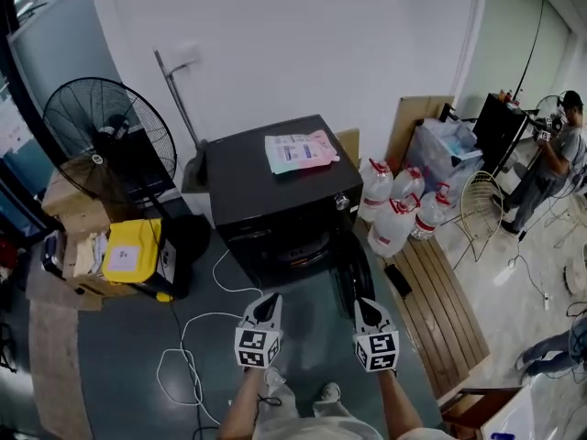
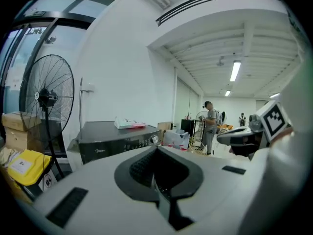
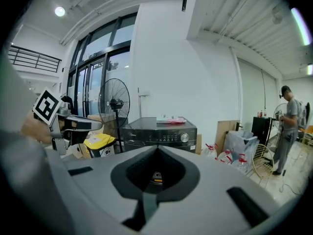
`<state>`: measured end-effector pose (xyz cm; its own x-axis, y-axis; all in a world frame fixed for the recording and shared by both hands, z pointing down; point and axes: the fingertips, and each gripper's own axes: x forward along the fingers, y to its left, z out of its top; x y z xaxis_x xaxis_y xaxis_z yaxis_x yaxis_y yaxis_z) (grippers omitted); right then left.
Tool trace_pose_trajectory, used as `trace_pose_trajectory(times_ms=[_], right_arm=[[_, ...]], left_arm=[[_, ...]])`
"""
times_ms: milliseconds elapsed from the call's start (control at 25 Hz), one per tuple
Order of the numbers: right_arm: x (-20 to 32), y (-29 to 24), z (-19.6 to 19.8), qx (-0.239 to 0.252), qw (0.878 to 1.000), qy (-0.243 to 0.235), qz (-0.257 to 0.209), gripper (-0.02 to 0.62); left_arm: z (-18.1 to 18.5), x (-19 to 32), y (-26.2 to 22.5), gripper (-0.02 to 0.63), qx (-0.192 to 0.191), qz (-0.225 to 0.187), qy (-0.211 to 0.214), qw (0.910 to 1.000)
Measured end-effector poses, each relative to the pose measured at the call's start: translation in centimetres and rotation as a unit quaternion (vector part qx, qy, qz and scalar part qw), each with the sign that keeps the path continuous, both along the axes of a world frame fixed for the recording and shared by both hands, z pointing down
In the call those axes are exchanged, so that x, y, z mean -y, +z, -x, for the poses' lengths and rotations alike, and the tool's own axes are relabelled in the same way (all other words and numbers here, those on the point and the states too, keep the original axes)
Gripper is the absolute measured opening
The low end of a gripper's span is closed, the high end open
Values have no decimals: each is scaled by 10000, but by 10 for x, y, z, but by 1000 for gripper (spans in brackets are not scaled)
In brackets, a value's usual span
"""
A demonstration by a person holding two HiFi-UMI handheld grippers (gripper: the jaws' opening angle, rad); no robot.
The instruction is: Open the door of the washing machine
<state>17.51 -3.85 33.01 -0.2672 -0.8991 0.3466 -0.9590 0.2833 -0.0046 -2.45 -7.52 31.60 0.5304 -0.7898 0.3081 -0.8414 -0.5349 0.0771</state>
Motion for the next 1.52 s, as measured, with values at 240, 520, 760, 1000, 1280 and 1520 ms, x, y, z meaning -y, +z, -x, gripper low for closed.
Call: trace_pose_trajectory(times_ms=[240,520,760,1000,1280,1520], right_arm=[[-14,-20,-14,-8,10000,55,-77,-2],[-21,-40,-23,-50,9998,-12,-215,-2],[-25,-52,-28,-72,9995,-91,-289,-2],[-23,-60,-30,-139,9990,-194,-369,-2],[-18,-66,-32,-129,9987,-232,-430,-2],[-14,-68,-41,-145,9986,-211,-454,-2]], left_arm=[[3,-14,-19,8,43,-121,-74,9999],[8,-25,-42,8,31,-263,-228,9994],[9,-36,-48,8,58,-272,-331,9991],[14,-40,-49,8,24,-300,-478,9984],[18,-40,-52,8,54,-295,-573,9979],[9,-37,-49,8,75,-305,-582,9978]])
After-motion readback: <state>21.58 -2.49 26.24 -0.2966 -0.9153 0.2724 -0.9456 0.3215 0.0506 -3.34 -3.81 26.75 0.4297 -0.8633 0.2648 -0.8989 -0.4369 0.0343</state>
